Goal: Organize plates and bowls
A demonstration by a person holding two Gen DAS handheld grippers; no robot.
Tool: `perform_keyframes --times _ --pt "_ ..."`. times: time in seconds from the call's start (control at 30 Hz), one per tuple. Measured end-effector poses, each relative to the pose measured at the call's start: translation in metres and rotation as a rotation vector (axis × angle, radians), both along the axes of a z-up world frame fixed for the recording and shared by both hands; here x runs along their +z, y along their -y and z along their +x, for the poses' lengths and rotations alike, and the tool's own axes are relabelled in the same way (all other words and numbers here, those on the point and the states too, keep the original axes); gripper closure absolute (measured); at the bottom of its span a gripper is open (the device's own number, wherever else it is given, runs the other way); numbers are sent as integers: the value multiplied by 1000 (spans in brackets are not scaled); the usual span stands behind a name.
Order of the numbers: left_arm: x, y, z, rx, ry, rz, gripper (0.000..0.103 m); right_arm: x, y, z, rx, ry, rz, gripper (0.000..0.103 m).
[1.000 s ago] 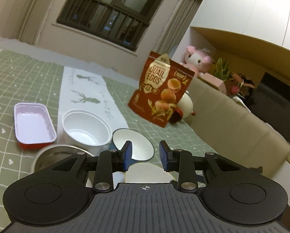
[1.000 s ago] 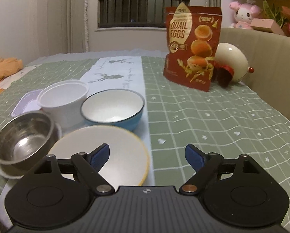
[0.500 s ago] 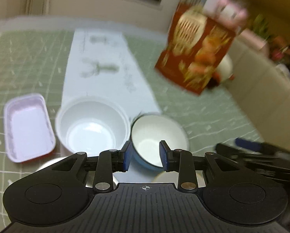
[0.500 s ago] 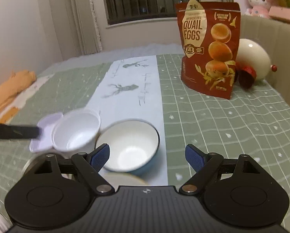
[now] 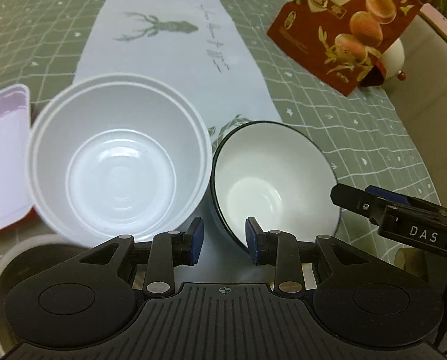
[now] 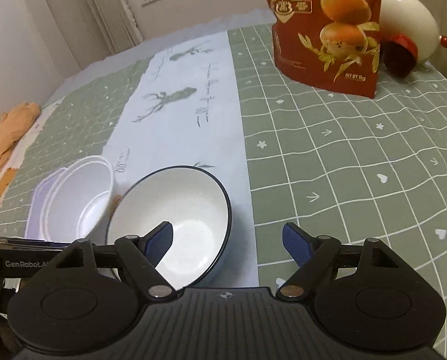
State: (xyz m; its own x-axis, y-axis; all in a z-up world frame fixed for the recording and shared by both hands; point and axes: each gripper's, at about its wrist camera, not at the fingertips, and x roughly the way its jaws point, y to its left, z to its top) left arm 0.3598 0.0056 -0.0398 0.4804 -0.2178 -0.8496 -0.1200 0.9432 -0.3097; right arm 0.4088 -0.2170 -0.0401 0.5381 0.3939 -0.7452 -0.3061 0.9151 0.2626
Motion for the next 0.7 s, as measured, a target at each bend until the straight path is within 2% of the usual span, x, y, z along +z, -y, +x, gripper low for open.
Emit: perform_keyframes --times 0.2,0.3,0.43,0.53,0.7 --pt "-10 4 15 -25 -4 0 70 -20 -10 18 7 -57 -8 41" --pt "-12 7 22 -40 1 22 69 -34 -16 30 18 -115 5 48" --pt "-15 7 33 -52 12 16 67 -53 -24 43 47 -207 42 65" --pt "-14 11 36 -62 19 4 59 -58 -24 45 48 -221 48 67" --pt "-23 22 47 -114 13 -22 59 -53 -3 41 27 -191 76 67"
